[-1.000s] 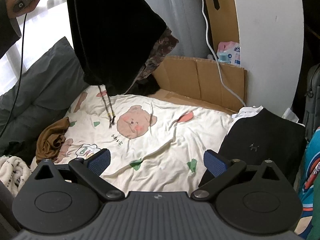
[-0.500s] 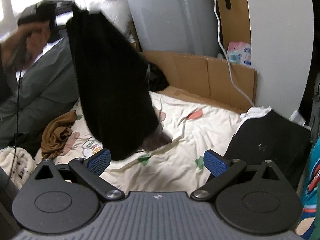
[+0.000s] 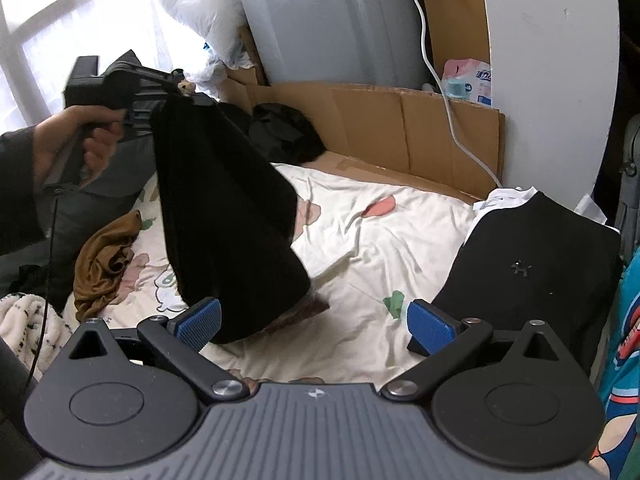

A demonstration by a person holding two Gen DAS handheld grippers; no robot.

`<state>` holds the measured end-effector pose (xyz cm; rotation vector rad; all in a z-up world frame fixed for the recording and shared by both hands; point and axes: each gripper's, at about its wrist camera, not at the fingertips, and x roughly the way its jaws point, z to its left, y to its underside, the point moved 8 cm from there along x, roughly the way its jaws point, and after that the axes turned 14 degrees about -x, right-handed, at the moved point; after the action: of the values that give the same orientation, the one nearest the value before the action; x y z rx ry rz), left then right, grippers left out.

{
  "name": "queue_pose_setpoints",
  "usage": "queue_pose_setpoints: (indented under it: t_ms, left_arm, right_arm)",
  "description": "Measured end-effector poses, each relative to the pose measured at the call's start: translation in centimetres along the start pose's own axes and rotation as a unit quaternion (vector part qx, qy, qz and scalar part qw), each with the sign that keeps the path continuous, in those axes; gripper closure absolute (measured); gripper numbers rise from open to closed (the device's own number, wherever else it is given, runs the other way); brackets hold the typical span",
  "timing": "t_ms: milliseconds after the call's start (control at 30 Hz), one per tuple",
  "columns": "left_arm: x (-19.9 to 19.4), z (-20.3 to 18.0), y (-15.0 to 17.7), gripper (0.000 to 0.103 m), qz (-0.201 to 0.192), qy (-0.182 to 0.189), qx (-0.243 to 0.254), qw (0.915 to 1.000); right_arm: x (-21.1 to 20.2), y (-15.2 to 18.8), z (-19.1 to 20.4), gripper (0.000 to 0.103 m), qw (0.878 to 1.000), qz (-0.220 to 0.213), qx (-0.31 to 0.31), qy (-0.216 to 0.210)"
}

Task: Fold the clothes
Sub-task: 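Lower the black garment onto the bed and open the left tool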

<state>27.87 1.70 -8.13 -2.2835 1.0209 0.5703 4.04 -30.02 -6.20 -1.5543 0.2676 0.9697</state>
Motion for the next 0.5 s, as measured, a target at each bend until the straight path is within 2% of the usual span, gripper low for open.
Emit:
queue_pose_setpoints:
  t_ms: [33,100,167,233,500]
  left_arm:
    - [0.3,0.1,0.1,0.093,0.002,-0.004,-0.002,1.0000]
    - [1.6,0.5,0.3,0.085,0.011,-0.022,-0.005,0.9997]
    - [2.5,0.7,0.7,0.069,0.019,-0.038,-0.006,0.9991]
    - [3.5,1.4,0.9,0.060,0.026,-0.060,0.000,0.9979]
    - [3.5,2.9,0.5,0.046,0.026,-0.082,0.010,0.9962]
  right_arm:
    - [0.0,0.0,-0.1,0.001,1.000,0.001,0.004,0.000]
    - [0.0,0.1,-0.3,0.001,1.000,0.002,0.010,-0.001]
    - [0.0,0.2,-0.5,0.001,1.000,0.004,0.013,0.001]
    - [0.0,0.3,-0.5,0.001,1.000,0.004,0.012,0.002]
    - [0.0,0.2,-0.6,0.001,1.000,0.001,0.002,0.001]
